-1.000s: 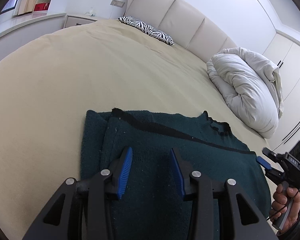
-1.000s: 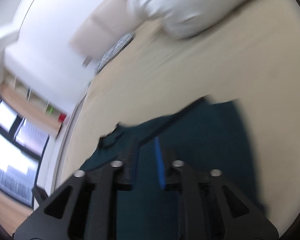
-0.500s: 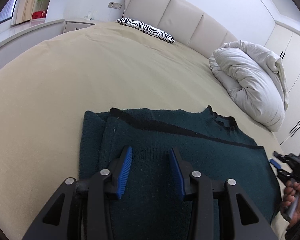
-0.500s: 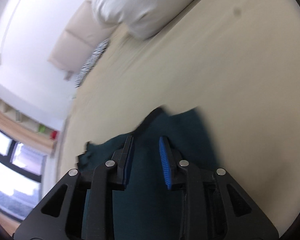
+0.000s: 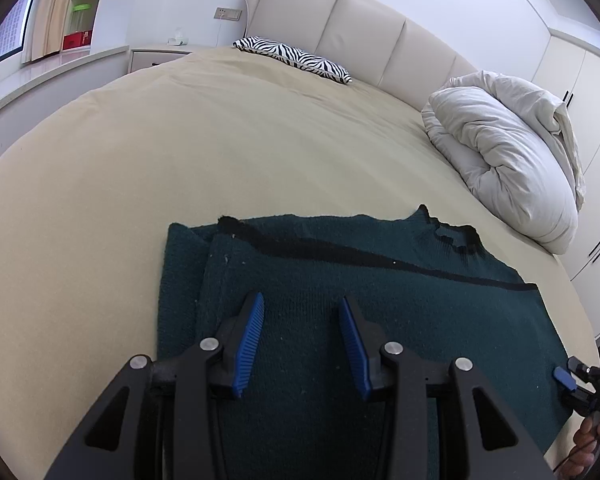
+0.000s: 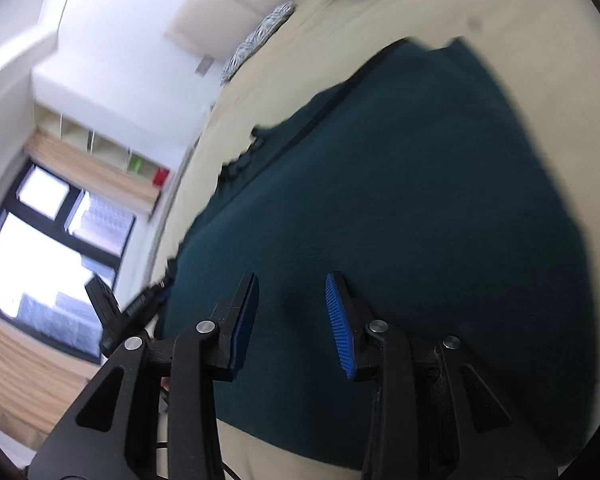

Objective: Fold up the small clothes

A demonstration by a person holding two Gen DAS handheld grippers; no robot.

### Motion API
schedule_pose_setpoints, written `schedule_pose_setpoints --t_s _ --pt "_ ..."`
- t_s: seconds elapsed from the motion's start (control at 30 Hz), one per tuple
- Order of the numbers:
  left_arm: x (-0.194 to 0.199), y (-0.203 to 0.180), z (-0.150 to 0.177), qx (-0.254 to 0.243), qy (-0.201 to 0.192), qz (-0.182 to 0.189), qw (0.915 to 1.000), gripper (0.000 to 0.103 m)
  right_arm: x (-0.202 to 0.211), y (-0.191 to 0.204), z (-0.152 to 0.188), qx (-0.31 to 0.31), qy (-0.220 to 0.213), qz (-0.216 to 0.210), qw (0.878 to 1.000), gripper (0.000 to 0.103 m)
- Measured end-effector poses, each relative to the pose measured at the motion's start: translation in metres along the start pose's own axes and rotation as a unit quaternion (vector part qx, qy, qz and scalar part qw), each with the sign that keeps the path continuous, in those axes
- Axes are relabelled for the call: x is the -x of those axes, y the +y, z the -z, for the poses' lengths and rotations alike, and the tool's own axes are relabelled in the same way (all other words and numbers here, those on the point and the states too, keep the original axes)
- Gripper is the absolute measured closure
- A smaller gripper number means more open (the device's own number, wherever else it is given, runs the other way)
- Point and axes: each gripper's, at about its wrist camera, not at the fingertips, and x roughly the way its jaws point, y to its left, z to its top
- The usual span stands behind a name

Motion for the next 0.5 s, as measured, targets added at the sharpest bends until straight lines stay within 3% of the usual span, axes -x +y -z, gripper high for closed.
schedule_pose_setpoints --t_s 0.17,0.27,0.33,0.5 --pt "0.009 -0.001 -0.003 0.011 0.013 -0.003 0.9999 0.060 0.067 -0.032 -0.015 -0.028 -0.069 0.070 0.995 0.066" --pt "0.032 -0.011 0.001 0.014 0.007 -0.023 0.9996 0.047 0.106 -0.044 -0.020 -0.024 -0.104 0.112 0.988 0.048" --pt "0.050 -0.029 0.006 0.006 -0.008 -0.005 0.9999 0.044 0.123 -0.053 -0.022 -0.026 -0.107 0.108 0.988 0.044" --pt "0.069 -0.088 0.020 -0.052 -0.002 0.045 0.9976 0.038 0.100 -0.051 -0.021 -0.036 -0.078 0.079 0.993 0.042"
